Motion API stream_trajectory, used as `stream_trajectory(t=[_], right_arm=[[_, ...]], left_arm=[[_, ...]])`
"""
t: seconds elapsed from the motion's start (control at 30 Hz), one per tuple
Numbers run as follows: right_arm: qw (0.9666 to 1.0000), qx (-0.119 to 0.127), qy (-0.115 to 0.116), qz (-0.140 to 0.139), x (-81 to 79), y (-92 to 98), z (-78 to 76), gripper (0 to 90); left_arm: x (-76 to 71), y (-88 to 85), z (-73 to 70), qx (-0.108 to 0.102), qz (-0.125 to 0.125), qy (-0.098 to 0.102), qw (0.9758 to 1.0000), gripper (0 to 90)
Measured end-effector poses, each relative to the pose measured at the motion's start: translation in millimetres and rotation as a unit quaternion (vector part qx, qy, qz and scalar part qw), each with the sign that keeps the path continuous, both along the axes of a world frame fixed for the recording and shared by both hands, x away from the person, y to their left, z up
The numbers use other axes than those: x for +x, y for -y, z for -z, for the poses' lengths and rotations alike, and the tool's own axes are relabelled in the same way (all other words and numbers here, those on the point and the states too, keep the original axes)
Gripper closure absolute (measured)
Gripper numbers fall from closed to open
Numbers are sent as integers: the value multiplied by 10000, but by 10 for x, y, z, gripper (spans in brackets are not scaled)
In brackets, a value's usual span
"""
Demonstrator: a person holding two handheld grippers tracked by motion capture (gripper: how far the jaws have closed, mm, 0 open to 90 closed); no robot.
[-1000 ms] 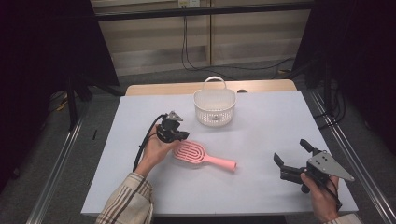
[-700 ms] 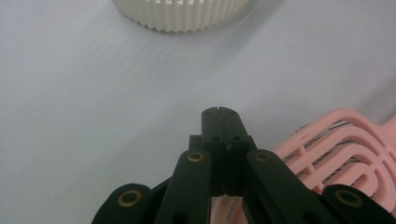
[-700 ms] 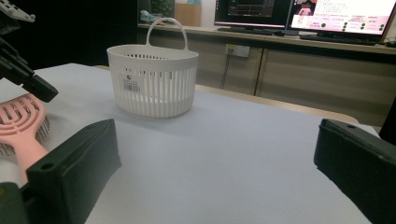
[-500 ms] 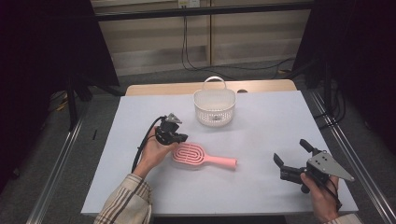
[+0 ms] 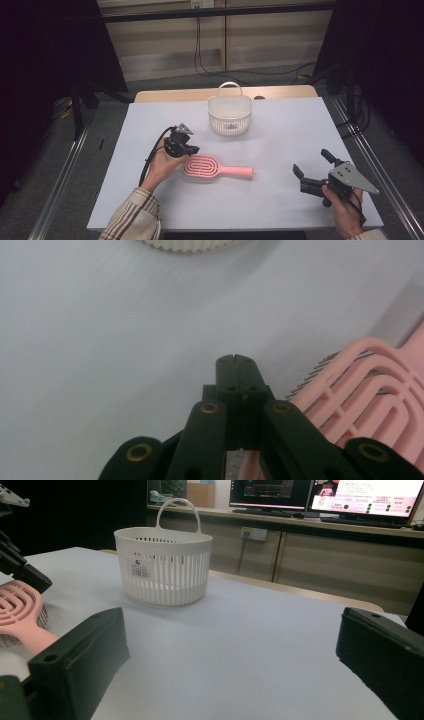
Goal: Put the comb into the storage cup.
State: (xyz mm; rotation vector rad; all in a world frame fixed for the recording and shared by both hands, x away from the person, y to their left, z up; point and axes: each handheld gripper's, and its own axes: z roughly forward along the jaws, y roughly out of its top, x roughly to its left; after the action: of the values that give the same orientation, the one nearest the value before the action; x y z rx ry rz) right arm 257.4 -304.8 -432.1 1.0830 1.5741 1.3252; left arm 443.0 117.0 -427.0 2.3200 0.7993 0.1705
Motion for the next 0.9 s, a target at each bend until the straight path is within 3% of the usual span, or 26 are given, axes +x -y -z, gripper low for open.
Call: stream_trajectory(t=[0.9], right_arm=[[10000, -11, 4, -7, 1, -1, 0, 0]], left_arm=[[-175, -110, -7, 120, 228, -67, 9996, 900]])
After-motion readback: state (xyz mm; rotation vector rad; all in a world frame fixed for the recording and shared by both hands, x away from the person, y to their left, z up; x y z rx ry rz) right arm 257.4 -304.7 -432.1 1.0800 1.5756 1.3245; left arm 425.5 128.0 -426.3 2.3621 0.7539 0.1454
